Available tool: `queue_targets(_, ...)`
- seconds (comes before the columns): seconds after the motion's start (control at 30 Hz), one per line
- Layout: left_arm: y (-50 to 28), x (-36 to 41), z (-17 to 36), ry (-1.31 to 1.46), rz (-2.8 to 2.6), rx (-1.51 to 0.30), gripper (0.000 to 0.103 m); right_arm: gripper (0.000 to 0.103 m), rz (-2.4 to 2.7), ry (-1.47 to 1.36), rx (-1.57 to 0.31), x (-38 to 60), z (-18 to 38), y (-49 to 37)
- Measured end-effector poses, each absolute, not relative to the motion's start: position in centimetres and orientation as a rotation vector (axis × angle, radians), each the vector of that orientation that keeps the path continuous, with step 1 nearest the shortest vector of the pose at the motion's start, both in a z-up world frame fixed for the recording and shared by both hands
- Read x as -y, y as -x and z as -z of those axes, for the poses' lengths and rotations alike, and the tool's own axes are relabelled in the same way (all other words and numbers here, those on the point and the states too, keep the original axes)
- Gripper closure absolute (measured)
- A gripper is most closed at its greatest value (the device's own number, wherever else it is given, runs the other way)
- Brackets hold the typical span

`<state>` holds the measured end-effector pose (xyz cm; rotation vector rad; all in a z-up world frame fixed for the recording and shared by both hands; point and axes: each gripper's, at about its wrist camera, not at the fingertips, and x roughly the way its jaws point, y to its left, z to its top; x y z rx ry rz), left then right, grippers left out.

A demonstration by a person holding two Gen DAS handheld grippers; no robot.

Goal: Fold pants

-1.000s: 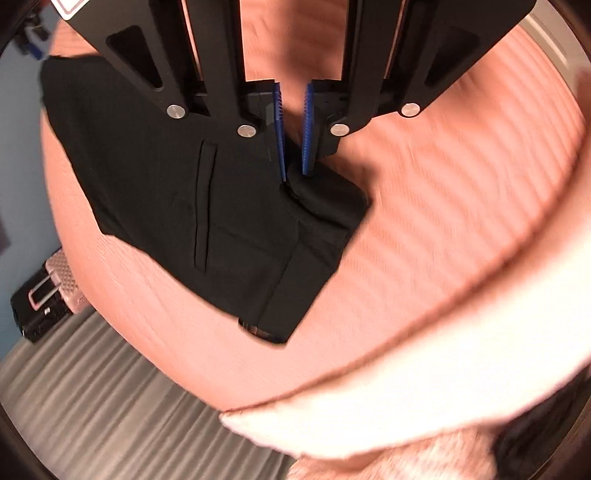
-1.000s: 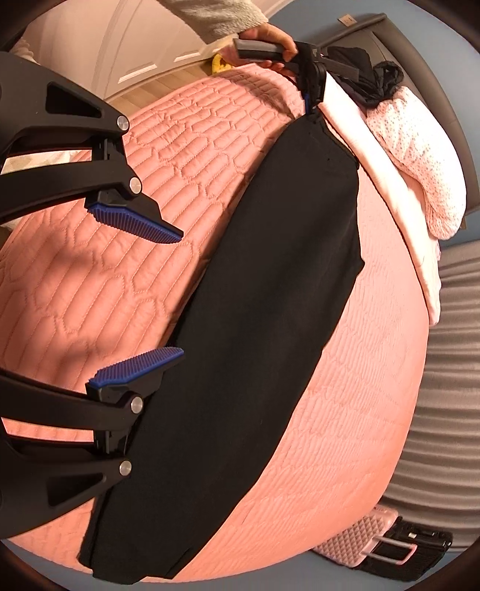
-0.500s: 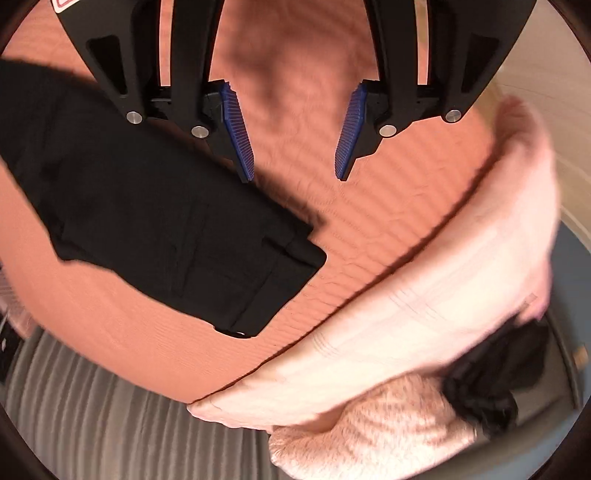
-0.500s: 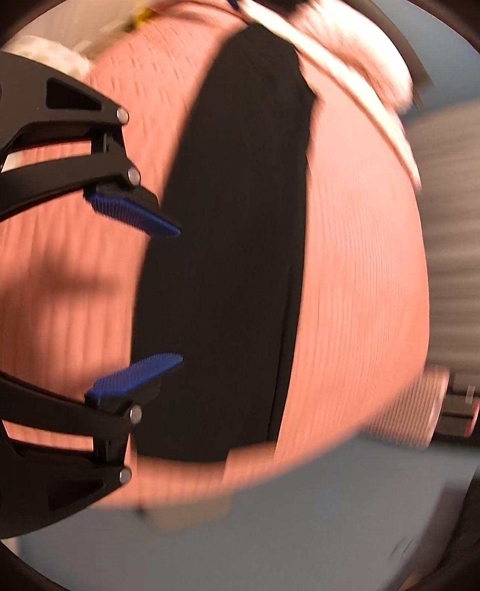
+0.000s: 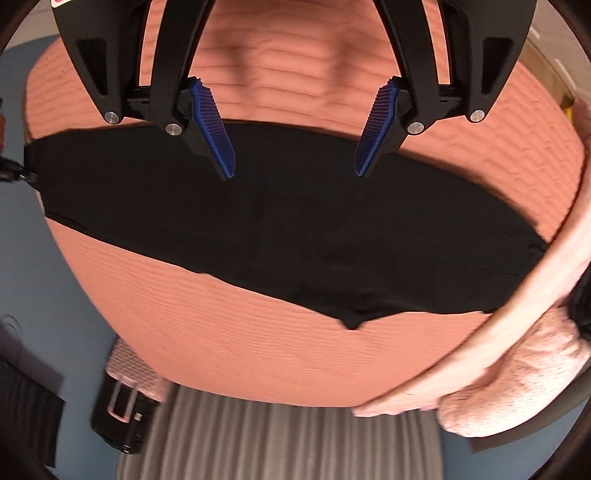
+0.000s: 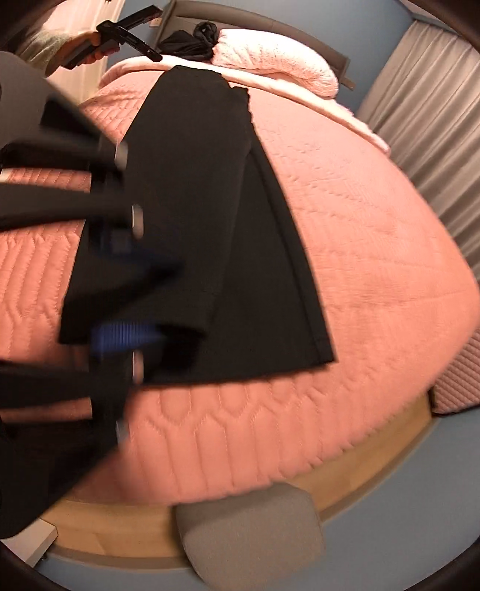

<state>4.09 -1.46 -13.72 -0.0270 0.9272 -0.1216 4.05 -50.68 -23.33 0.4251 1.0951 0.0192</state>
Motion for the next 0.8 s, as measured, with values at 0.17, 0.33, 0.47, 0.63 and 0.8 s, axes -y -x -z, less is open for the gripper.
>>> queue_targets(0.17, -4.3, 3.8, 13.3, -0.05, 0.113, -0.911, 0.037, 0.1, -0.108, -0.097, -0.587, 45.2, 10.9, -0.6)
queue_targets(0.33, -5.0, 3.2, 14.3, -0.056, 0.063, -0.927, 0.037, 0.099, 0.057, -0.185, -1.056, 50.0, 23.4, -3.2)
queue_targets(0.47, -6.3, 2.5, 15.1, -0.143, -0.003, -0.932, 0.037, 0.049, 0.15, -0.132, -0.986, 48.8, 23.2, -1.7)
queue_targets(0.63, -9.3, -1.3, 16.9, -0.131, -0.11, -0.942, 0.036, 0.05, 0.253, -0.092, -0.869, 49.7, 20.1, 0.1)
queue_targets(0.8, -12.4, -4.9, 20.7, -0.175, -0.168, -0.972, 0.036, 0.073, -0.028, -0.045, -0.813, 38.6, 15.7, -3.6)
